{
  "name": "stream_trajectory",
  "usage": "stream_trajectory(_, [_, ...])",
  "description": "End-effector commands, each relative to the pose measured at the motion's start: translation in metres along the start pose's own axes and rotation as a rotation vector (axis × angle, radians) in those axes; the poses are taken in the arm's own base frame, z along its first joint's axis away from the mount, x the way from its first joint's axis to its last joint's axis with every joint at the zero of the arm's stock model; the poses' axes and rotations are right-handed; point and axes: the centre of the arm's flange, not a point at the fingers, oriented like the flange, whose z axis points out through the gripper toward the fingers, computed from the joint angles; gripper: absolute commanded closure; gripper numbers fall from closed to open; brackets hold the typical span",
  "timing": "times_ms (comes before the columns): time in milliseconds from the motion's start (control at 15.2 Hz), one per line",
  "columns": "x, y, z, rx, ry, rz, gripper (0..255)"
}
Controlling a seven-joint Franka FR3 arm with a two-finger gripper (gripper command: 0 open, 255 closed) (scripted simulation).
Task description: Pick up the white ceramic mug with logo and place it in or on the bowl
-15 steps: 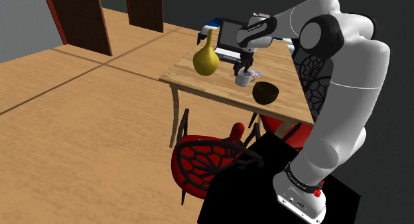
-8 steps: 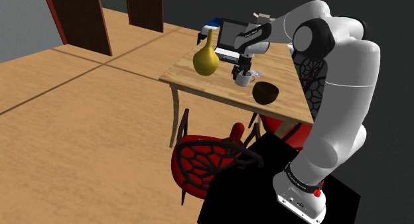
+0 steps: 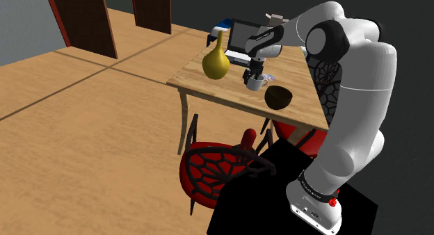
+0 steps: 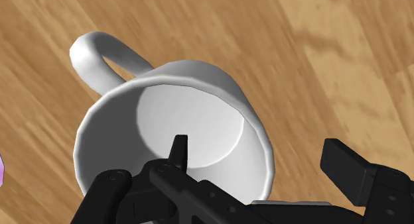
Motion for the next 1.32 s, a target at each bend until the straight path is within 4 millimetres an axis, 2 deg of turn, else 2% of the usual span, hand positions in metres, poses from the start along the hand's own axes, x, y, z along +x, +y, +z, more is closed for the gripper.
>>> stream_trajectory(0, [0.000,0.000,0.000,0.000,0.000,0.000,255])
stream_trajectory(594, [0.000,0.000,0.000,0.000,0.000,0.000,255])
stream_trajectory(1254, [0.003,0.003,-0.053,0.000,0.000,0.000,255])
